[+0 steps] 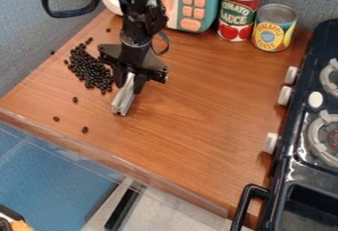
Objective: Sweep into pile
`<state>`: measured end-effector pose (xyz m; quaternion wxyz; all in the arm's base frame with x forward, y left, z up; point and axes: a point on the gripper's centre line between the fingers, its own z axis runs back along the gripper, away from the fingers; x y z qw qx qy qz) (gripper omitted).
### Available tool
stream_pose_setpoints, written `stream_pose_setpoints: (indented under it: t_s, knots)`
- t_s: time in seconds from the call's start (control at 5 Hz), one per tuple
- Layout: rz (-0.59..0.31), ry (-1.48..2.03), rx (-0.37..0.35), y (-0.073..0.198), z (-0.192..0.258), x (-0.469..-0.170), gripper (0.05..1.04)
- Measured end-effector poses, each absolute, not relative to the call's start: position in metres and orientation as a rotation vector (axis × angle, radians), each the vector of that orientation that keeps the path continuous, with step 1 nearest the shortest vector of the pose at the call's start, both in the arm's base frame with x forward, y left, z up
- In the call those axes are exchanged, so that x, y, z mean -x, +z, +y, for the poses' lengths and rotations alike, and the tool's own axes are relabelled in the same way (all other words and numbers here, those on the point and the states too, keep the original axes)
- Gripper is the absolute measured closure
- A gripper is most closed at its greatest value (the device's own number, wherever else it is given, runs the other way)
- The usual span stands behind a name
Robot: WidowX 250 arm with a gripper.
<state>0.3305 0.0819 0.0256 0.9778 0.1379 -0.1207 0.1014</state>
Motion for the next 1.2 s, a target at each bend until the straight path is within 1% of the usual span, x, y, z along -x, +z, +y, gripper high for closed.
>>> stream_pose_setpoints:
  t_s: [0.2, 0.4, 0.6, 0.8, 1.0, 1.2]
  knots:
    - [-0.242, 0.216, -0.306, 0.024, 0.096, -0.338, 0.749]
    - [-0.235, 0.239, -0.316, 0.023, 0.106, -0.342, 0.749]
    - [-0.231, 0.241, -0.311, 0.023, 0.106, -0.342, 0.749]
    - [-0.224, 0.227, -0.292, 0.018, 0.093, -0.337, 0.749]
    - [-0.226, 0.197, -0.250, 0.017, 0.070, -0.338, 0.749]
    - [-0.226, 0.166, -0.230, 0.017, 0.051, -0.337, 0.749]
